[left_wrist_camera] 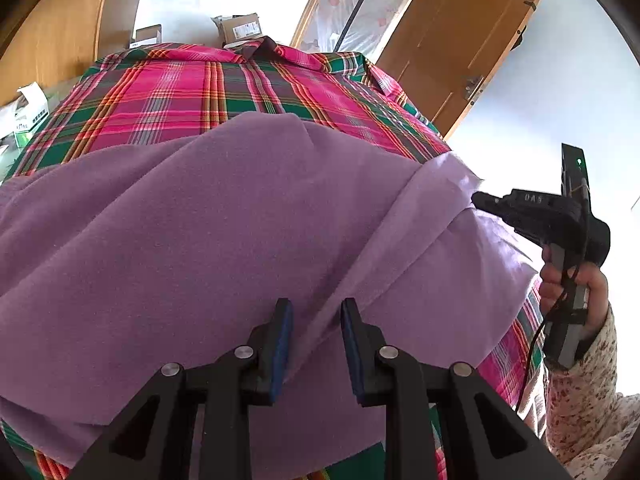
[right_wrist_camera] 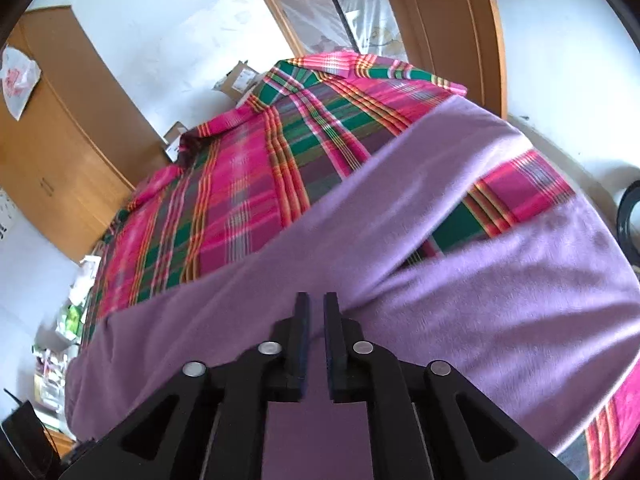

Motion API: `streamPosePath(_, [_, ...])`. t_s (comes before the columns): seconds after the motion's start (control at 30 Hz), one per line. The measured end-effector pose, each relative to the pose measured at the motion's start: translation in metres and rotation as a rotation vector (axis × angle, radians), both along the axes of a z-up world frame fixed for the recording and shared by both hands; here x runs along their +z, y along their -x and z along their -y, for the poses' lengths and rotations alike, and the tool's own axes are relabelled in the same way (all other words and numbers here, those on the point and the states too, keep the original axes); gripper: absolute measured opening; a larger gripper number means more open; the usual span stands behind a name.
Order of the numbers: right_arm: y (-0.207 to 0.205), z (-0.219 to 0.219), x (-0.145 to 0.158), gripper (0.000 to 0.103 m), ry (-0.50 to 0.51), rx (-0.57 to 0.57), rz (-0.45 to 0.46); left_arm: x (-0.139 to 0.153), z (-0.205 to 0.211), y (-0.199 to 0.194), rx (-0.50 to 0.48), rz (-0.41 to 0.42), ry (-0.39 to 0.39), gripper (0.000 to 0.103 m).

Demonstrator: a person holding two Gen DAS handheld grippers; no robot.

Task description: Fold clothes

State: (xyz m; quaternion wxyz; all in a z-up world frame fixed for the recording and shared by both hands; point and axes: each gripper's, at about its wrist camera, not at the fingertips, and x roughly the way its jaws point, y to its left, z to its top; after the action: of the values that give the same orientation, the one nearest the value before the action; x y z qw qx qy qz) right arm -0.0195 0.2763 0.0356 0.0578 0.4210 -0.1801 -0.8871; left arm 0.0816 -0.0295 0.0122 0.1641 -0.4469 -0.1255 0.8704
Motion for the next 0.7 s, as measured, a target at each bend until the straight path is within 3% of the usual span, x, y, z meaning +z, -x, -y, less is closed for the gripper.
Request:
streamPosePath(0.17, [0.023, 0.010, 0.003, 0.028, -0.033, 0.021, 0.020, -0.002, -0.001, -0.003, -0.005, -0.005, -0.015, 0.025])
streamPosePath(0.37, [0.039, 0.022, -0.002, 0.029, -0.034, 0.039, 0.053, -0.001, -0.004, -0.003, -0.026, -0.014, -0.024, 0.025])
streamPosePath(0.63, [0.034, 0.026, -0.007, 0.029, -0.017, 0.034, 0.066, 0.001, -0.021, 0.012, -0.075, -0.031, 0.031, 0.025])
streamPosePath(0.7, [0.032, 0.025, -0.005, 0.029, -0.010, 0.028, 0.063, 0.002, -0.025, 0.010, -0.097, -0.044, 0.032, 0.015])
